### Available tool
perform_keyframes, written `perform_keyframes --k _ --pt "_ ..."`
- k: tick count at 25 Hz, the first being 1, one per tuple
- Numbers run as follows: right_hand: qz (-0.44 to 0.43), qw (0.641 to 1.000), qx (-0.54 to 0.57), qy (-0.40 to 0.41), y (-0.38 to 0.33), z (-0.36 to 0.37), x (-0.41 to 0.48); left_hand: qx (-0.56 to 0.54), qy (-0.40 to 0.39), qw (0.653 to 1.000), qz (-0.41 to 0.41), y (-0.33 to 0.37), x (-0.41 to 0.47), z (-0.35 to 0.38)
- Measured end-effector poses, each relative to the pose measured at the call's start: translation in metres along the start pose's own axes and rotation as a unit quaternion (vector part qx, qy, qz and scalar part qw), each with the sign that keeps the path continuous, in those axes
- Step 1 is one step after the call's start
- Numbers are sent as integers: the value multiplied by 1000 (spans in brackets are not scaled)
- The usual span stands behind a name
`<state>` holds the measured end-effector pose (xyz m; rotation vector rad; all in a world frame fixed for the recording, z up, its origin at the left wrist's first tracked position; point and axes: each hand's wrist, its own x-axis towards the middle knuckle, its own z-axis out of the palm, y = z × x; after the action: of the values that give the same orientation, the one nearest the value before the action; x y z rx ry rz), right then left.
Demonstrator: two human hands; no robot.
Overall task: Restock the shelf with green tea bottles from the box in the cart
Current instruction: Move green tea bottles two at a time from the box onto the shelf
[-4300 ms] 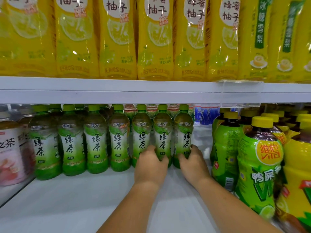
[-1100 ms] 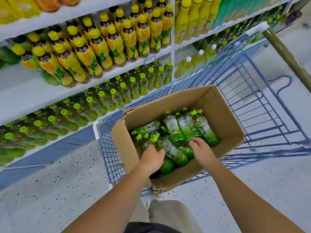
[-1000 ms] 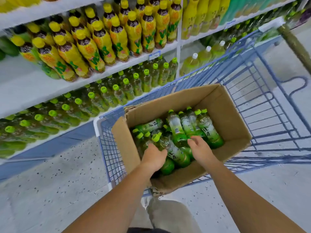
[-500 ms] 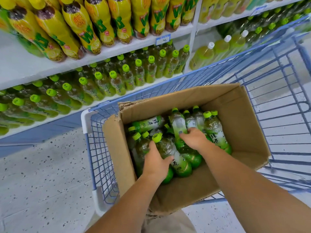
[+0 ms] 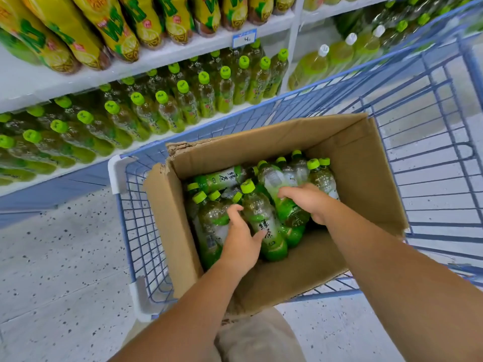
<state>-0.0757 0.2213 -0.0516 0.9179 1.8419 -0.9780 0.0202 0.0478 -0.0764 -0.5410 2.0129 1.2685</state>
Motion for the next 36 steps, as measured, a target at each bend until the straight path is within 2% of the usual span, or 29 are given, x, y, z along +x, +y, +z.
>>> perform_keyframes --k 4,6,9,15,19,22,29,36 --pt "-25 997 68 4 34 -20 -21 39 -2 999 -18 3 7 13" --pt "-46 994 89 33 47 -22 -26 50 11 998 -31 7 11 28" --pt "-58 993 85 58 63 -17 -30 11 4 997 -79 18 18 42" --pt "-26 995 86 33 84 -18 -28 -31 -13 991 -127 13 28 42" --pt "-6 997 67 30 80 -14 -22 5 -16 992 -125 25 16 28" --pt "-16 996 86 35 83 -6 -23 -13 -12 995 -99 32 2 15" --pt "-102 987 96 84 82 6 -41 -43 9 998 -39 31 -32 -21" --pt "-183 973 69 123 66 25 -114 -84 30 996 -3 37 -79 -67"
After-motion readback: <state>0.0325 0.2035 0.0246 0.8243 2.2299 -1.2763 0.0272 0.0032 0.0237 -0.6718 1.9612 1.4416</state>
